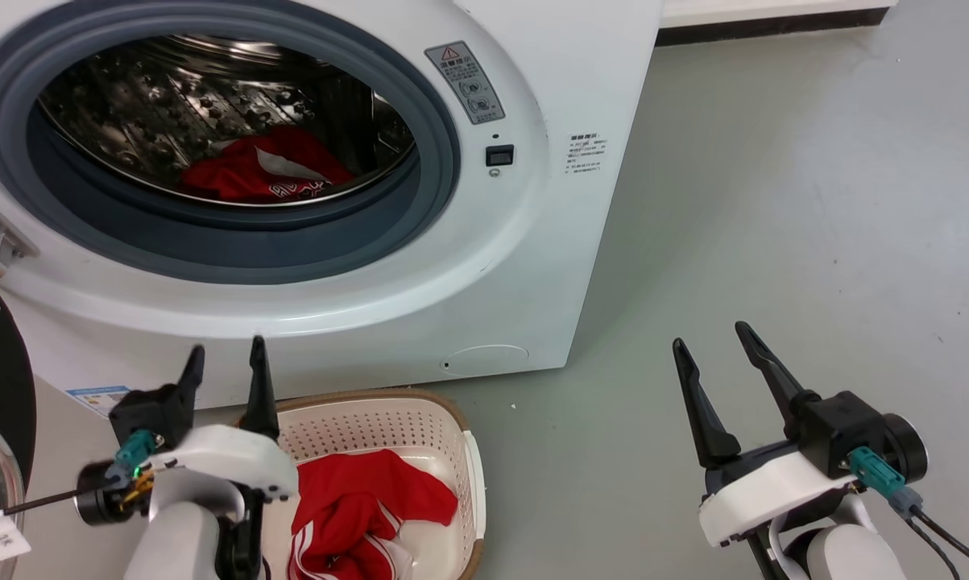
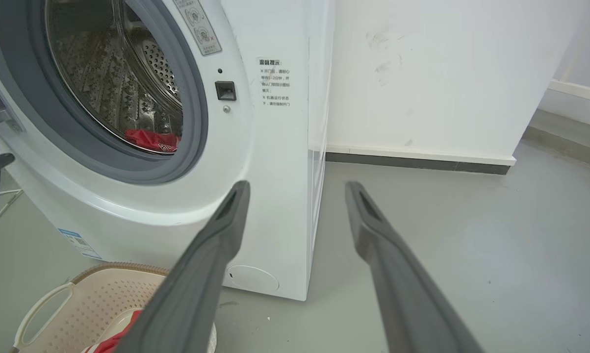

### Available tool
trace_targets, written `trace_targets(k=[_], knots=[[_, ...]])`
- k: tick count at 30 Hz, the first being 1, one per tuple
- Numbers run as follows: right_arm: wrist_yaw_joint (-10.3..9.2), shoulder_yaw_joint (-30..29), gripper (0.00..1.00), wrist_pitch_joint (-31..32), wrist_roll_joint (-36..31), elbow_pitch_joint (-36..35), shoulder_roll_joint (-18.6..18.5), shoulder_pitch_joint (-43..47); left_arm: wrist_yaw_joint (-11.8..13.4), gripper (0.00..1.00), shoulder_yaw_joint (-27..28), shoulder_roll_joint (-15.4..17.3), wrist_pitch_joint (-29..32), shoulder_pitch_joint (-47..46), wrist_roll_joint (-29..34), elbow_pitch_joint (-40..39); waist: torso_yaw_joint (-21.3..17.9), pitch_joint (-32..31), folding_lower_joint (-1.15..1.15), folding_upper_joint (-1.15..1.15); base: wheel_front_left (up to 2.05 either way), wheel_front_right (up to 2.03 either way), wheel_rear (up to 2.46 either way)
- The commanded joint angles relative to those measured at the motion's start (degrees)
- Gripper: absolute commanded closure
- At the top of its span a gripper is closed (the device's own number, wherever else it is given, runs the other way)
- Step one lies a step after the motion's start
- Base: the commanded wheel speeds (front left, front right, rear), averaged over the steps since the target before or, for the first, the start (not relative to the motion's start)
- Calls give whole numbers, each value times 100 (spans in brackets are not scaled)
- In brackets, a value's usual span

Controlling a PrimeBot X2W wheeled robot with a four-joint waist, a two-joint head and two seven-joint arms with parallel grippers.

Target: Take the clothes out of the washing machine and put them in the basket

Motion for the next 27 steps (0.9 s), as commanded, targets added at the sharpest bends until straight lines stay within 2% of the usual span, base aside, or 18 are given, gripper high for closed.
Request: trace_targets(k=[1,4,11,16,27], knots=[[-6,-16,0,16,-35,-36,4,92,12,0,43,-17,-14,55,114,-290,21,-49,1,0,0,0,0],[-6,-25,0,61,-35,-91,5,138,0,0,115,20,-14,3,303,-924,8,-121,1,0,0,0,0],[-6,51,0,84,20,-129,4,132,-51,0,176,241,64,-445,299,-860,-144,-128,1,0,0,0,0],[-5,84,0,65,82,-111,5,98,-187,0,207,519,332,-969,237,-321,-366,-61,1,0,0,0,0],[-5,343,0,-73,269,3,6,-77,-389,0,293,1176,754,-2224,166,1448,-993,360,1,0,0,0,0]])
